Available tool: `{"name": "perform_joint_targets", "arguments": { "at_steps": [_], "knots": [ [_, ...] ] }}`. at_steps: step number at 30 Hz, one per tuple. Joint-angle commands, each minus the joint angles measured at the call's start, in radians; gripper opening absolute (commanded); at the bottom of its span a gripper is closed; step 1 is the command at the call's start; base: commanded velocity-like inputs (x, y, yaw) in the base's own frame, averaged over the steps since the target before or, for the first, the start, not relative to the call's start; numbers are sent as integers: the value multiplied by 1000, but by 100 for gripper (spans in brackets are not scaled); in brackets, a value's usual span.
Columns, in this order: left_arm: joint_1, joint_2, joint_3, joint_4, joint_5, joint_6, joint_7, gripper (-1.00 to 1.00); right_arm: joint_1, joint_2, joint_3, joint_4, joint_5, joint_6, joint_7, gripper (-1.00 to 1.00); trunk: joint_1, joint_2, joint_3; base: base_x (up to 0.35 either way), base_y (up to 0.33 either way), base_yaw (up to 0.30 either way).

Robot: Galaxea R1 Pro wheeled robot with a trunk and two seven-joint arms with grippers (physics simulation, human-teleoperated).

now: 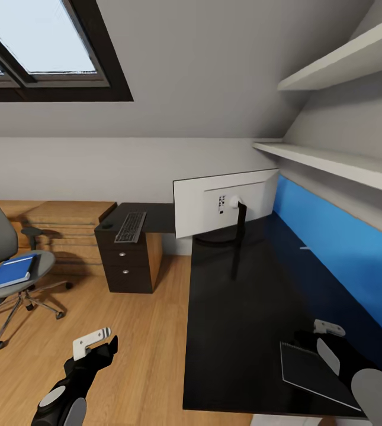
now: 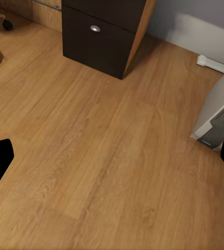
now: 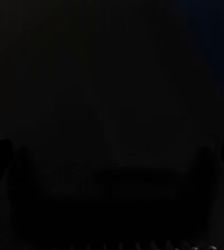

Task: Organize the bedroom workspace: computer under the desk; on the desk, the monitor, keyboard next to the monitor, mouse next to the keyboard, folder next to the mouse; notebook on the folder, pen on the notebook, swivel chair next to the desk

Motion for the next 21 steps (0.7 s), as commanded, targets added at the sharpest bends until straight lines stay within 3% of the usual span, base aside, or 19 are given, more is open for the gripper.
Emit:
{"name": "perform_joint_targets", "arguments": {
  "at_steps": [1,21],
  "knots": [
    [0,0,1,-2,11,3,6,100,0,-1,7,-3,-9,5,-7,100,4,-8,-4,0,0,0],
    [0,3,25,3,11,6,9,100,0,1,10,-12,-9,6,-10,100,8,-15,-7,-4,0,0]
  ]
}}
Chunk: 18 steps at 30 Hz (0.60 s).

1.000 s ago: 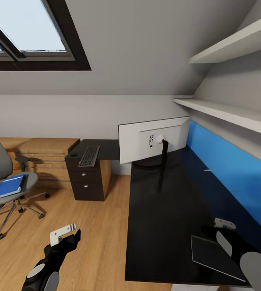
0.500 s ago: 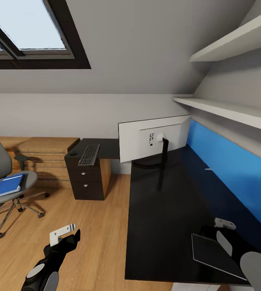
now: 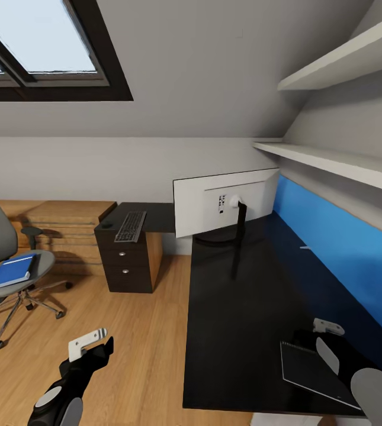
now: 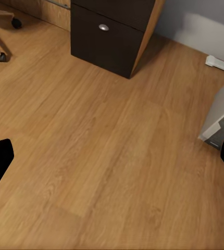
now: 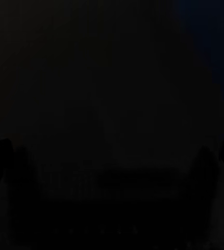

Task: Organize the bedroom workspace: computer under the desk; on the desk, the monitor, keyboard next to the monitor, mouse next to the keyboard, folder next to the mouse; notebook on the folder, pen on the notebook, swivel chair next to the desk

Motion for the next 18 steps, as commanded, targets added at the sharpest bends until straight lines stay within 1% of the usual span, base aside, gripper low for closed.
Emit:
{"name": "perform_joint_targets", "arguments": {
  "at_steps": [1,7,13,18],
  "knots": [
    [0,-1,1,-1,11,3,6,100,0,-1,8,-2,-9,5,-7,100,0,-1,-1,-173,0,0],
    [0,0,2,-1,11,3,6,100,0,0,8,-2,-9,5,-7,100,0,-1,-1,-201,0,0],
    [0,0,2,-1,11,3,5,100,0,1,10,-2,-9,4,-7,100,0,-1,-1,-86,0,0],
    [0,0,2,-1,12,5,5,100,0,-1,9,-2,-7,4,-7,100,0,-1,-1,-237,0,0]
  ]
}}
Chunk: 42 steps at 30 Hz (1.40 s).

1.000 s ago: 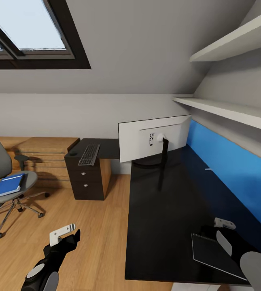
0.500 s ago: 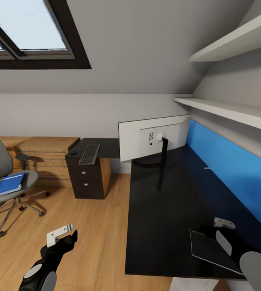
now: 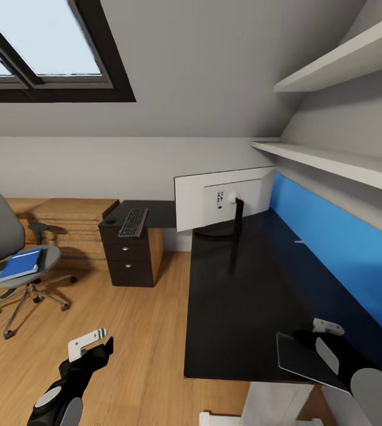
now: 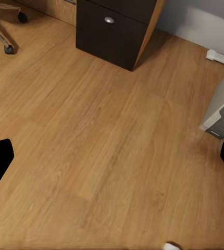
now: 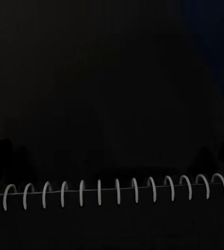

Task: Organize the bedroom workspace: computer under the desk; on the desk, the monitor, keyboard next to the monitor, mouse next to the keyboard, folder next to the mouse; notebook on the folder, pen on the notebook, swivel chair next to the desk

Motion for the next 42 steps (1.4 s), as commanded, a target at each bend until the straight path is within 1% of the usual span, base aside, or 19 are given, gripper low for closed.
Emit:
{"name": "perform_joint_targets", "arguments": {
  "at_steps": [1,11,25,31,32,36,42],
  "knots": [
    [0,-1,1,-2,11,3,6,100,0,-1,8,-2,-10,5,-7,100,0,-1,-1,-117,0,0],
    [0,-1,1,-2,11,4,6,100,0,-1,8,-2,-9,5,-7,100,0,-1,-1,-63,13,0],
    [0,-1,1,-2,11,5,6,100,0,-1,8,-3,-10,3,-7,100,0,-1,-1,-4,1,0],
    [0,-1,1,-1,11,6,6,100,0,-1,5,-27,-10,-19,-7,100,-23,41,18,0,0,0],
    [0,-1,1,-1,11,6,6,100,1,-1,5,-46,-11,-46,-9,100,-27,48,21,0,0,0],
    [0,-1,1,-1,11,7,6,100,1,0,5,-53,-11,-74,-9,100,-43,76,33,0,0,0],
    [0,-2,-1,0,11,8,6,100,1,0,4,-56,-12,-92,-10,100,-66,118,52,0,0,0]
  ]
}}
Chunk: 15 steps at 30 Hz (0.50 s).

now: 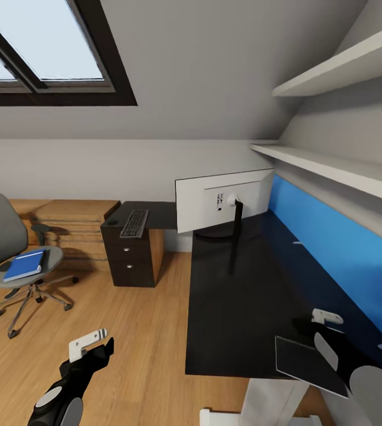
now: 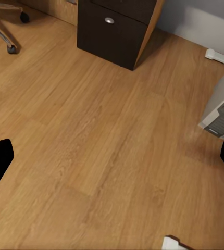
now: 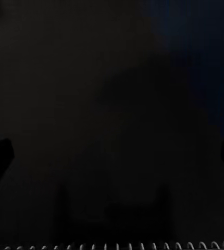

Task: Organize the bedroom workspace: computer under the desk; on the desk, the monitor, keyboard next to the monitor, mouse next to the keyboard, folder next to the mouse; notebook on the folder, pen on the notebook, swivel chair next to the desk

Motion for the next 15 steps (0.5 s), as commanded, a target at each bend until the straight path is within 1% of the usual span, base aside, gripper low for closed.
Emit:
{"name": "perform_joint_targets", "arguments": {
  "at_steps": [1,3,7,8,10,11,12,13,14,15],
  "knots": [
    [0,-1,0,-2,11,3,6,100,0,-1,7,-3,-8,4,-7,100,-4,6,2,0,0,0],
    [0,-1,0,-1,11,4,6,100,0,-1,7,-15,-8,2,-8,100,-8,13,5,0,0,0],
    [0,-1,-1,0,11,4,6,100,4,-2,5,-93,-11,9,-9,100,-8,13,5,0,0,0],
    [0,-1,-1,0,11,4,6,100,6,-2,4,-129,-12,16,-9,100,-8,13,5,0,0,0],
    [0,-1,-1,0,11,4,6,100,10,-2,3,-167,-17,31,-10,100,-8,13,5,0,0,0],
    [0,-1,-1,0,11,4,6,100,16,-2,1,-208,-29,59,-10,100,-8,13,5,0,0,0],
    [0,-1,-1,0,11,4,6,100,21,-3,1,-228,-39,78,-10,100,-8,13,5,0,0,0],
    [0,-1,-1,0,10,4,6,100,33,-3,0,-269,-65,123,-10,100,-8,13,5,0,0,0],
    [0,-1,-1,0,10,4,6,100,39,-4,0,-291,-80,146,-11,100,-8,13,5,0,0,0],
    [0,-1,-1,0,10,4,6,100,53,-6,0,-336,-110,191,-12,100,-8,13,5,0,0,0]
  ]
}}
